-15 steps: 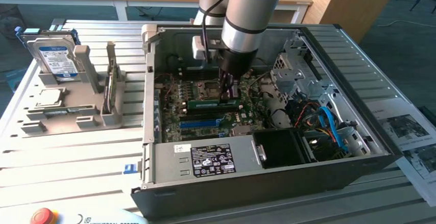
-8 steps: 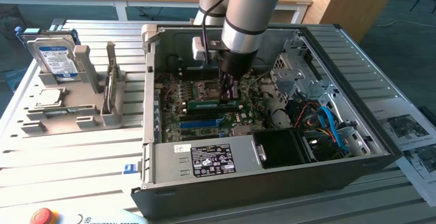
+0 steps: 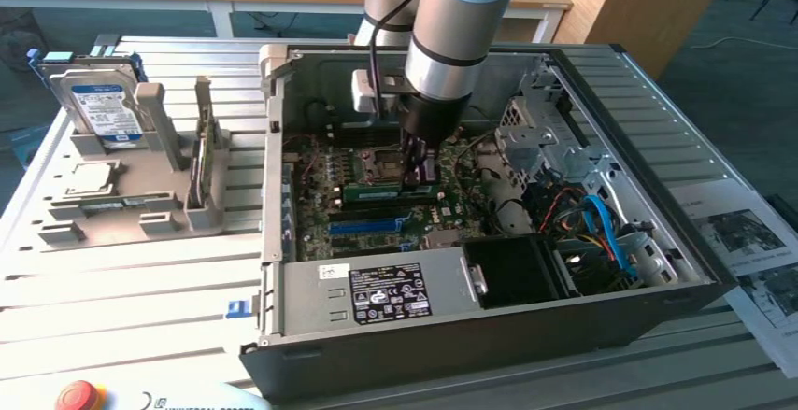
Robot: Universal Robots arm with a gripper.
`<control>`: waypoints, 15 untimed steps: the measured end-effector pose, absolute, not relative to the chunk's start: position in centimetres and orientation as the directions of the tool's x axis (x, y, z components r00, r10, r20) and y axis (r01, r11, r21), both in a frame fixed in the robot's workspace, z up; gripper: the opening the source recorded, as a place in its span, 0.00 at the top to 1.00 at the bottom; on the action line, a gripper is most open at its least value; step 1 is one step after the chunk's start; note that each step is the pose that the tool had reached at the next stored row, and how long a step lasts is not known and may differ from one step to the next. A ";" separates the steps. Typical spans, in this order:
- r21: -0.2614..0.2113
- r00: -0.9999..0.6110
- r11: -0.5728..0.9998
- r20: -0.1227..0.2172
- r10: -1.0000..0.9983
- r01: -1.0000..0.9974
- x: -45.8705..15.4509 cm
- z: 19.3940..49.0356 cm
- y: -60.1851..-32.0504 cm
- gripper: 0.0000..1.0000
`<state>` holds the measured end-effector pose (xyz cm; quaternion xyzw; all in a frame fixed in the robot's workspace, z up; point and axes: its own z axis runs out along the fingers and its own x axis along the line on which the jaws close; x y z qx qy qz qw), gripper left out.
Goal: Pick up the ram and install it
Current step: 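Insert the ram into the slot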
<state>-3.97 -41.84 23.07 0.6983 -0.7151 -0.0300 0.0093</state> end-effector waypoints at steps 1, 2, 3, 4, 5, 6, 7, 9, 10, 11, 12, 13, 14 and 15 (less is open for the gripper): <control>0.056 -0.024 0.023 -0.029 -0.999 -0.998 -4.0 23.1 -41.8 0.88; 0.056 -0.024 0.023 -0.029 -0.999 -0.998 -4.0 23.1 -41.8 0.88; 0.056 -0.024 0.023 -0.029 -0.999 -0.998 -4.0 23.1 -41.8 0.88; 0.056 -0.024 0.023 -0.029 -0.999 -0.998 -4.0 23.1 -41.8 0.88; 0.056 -0.024 0.023 -0.029 -0.999 -0.998 -4.0 23.1 -41.8 0.88; 0.056 -0.024 0.023 -0.029 -0.999 -0.998 -4.0 23.1 -41.8 0.88; 0.056 -0.024 0.023 -0.029 -0.999 -0.998 -4.0 23.1 -41.8 0.88; 0.056 -0.024 0.023 -0.029 -0.999 -0.998 -4.0 23.0 -41.8 0.88; 0.056 -0.024 0.023 -0.029 -0.999 -0.998 -4.0 23.0 -41.8 0.88; 0.056 -0.024 0.023 -0.029 -0.999 -0.998 -4.0 23.0 -41.8 0.88; 0.056 -0.024 0.023 -0.029 -0.999 -0.998 -4.0 23.0 -41.8 0.88; 0.056 -0.024 0.023 -0.029 -0.999 -0.998 -4.0 22.9 -41.8 0.88; 0.056 -0.024 0.023 -0.029 -0.999 -0.998 -4.0 22.9 -41.8 0.88; 0.056 -0.024 0.023 -0.029 -0.999 -0.998 -4.0 22.9 -41.8 0.88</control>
